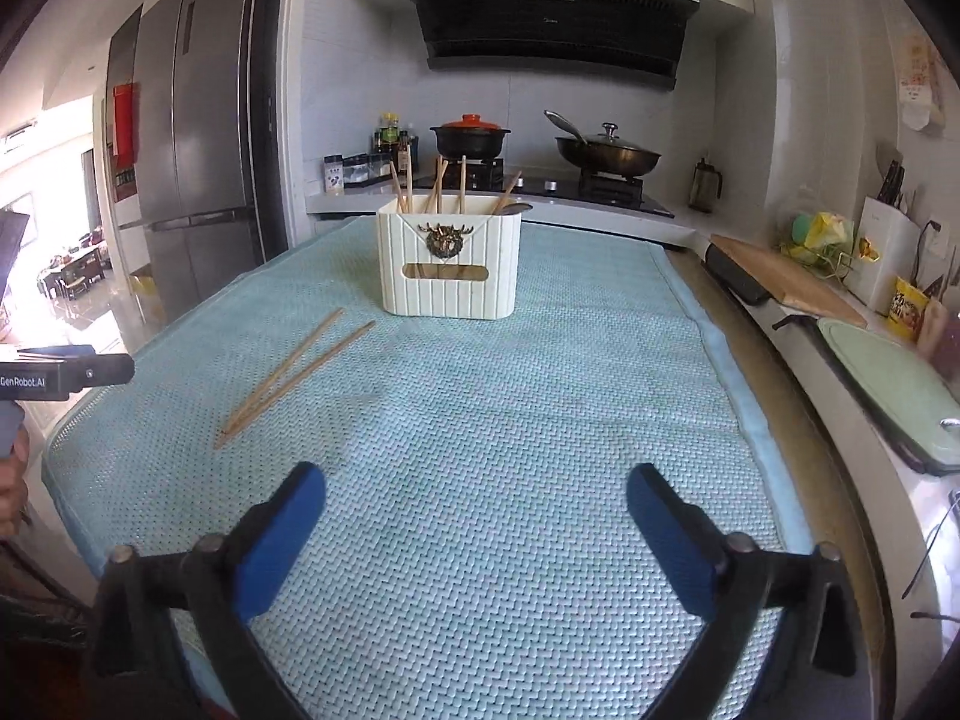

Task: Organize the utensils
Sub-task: 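Withdraw both open tools from the holder toward the two chopsticks on the towel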

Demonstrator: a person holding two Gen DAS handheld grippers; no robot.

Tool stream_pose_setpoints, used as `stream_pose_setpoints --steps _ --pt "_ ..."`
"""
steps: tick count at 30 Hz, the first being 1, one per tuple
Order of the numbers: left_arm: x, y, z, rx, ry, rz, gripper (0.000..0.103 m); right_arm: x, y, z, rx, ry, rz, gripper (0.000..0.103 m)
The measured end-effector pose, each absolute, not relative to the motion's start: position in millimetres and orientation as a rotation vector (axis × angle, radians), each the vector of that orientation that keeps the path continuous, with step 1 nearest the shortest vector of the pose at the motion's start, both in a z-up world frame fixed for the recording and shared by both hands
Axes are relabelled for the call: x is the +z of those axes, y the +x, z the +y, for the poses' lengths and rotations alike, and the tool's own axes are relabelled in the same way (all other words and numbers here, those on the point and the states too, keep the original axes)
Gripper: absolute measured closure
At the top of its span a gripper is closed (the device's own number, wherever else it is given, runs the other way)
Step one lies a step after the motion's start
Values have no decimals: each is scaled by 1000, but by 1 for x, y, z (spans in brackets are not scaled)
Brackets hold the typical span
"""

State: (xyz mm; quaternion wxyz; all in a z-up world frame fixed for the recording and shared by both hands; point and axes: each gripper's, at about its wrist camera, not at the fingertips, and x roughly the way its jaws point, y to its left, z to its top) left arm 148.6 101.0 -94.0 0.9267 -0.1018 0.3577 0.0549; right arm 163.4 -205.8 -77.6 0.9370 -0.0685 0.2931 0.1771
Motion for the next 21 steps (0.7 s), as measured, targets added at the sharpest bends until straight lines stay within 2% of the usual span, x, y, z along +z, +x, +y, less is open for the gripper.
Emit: stream_pose_setpoints --steps 3,10,17,18,20,21 --pt "-105 136 108 105 -265 714 1 -88 171 -202 386 -109 657 0" --pt "-125 148 108 100 -174 849 1 -93 189 -167 396 -128 749 0" --pt "-126 148 117 189 -92 803 1 -105 207 -142 403 -114 826 1" --pt "-128 147 120 192 -94 804 1 -106 211 -138 409 -119 832 7" --pt "-131 145 128 183 -119 811 1 -110 224 -126 434 -134 862 29" --pt "-133 145 132 180 -137 815 1 -112 233 -119 452 -140 894 48"
